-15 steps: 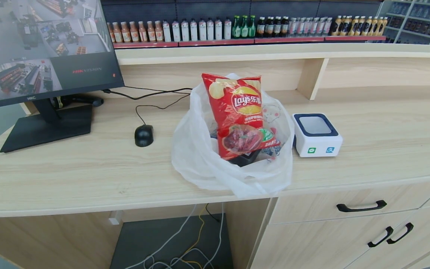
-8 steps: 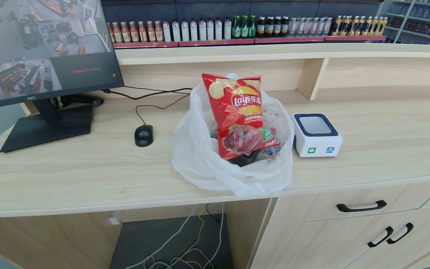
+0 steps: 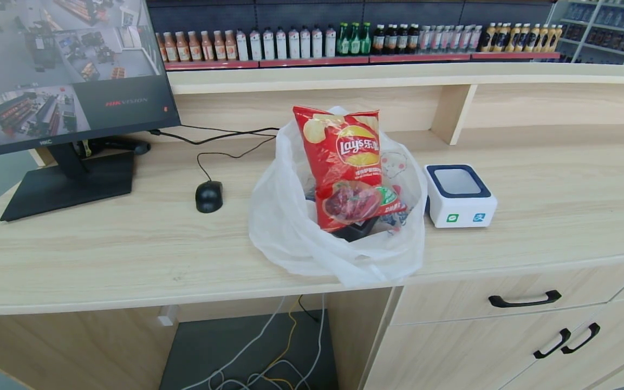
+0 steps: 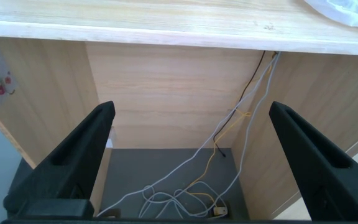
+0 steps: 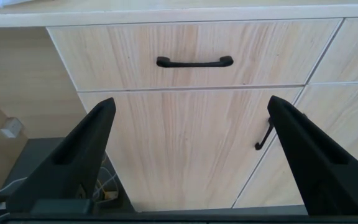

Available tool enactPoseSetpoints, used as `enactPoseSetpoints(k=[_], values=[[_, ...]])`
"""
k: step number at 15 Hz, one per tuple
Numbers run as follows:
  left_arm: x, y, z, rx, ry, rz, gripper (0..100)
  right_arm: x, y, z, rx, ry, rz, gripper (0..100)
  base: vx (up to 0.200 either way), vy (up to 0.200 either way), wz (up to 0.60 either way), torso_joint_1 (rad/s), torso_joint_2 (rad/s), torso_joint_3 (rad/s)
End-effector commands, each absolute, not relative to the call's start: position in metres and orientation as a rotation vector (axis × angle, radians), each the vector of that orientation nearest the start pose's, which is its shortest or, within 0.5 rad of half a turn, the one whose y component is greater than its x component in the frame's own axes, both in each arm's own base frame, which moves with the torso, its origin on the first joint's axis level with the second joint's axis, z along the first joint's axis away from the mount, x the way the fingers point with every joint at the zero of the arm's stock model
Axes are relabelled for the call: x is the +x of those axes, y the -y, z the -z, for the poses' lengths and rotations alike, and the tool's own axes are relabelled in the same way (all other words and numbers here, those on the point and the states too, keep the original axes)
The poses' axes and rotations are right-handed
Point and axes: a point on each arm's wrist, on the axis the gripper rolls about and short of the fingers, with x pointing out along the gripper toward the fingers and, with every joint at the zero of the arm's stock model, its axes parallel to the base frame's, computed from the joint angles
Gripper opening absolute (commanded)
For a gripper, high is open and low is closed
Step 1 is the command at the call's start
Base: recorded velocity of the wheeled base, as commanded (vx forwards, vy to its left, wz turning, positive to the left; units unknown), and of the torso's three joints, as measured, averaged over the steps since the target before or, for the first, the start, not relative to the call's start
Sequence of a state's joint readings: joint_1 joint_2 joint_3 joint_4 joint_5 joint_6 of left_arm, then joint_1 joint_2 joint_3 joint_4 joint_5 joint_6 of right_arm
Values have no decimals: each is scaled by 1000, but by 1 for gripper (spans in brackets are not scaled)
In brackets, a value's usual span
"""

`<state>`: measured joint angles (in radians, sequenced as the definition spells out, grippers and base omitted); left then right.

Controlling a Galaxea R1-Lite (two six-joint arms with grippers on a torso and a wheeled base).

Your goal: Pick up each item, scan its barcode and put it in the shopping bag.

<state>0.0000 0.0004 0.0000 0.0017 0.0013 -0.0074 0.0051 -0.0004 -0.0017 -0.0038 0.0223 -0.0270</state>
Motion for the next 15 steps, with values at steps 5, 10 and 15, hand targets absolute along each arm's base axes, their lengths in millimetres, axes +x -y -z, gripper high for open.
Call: enactPoseSetpoints(k=[5,10,15], values=[[-23,0,-75,-8,-2,-2,100,-23,0,-76,-34,7,-28,100,0,-200,0,6,3,-1],[-23,0,-75,-8,-2,-2,100,-23,0,-76,-29,5,-29,100,0,-200,0,0,2,4],[-23,0,-75,-8,-2,-2,100,-23,0,-76,-29,7,-29,100,0,-200,0,1,1,2]])
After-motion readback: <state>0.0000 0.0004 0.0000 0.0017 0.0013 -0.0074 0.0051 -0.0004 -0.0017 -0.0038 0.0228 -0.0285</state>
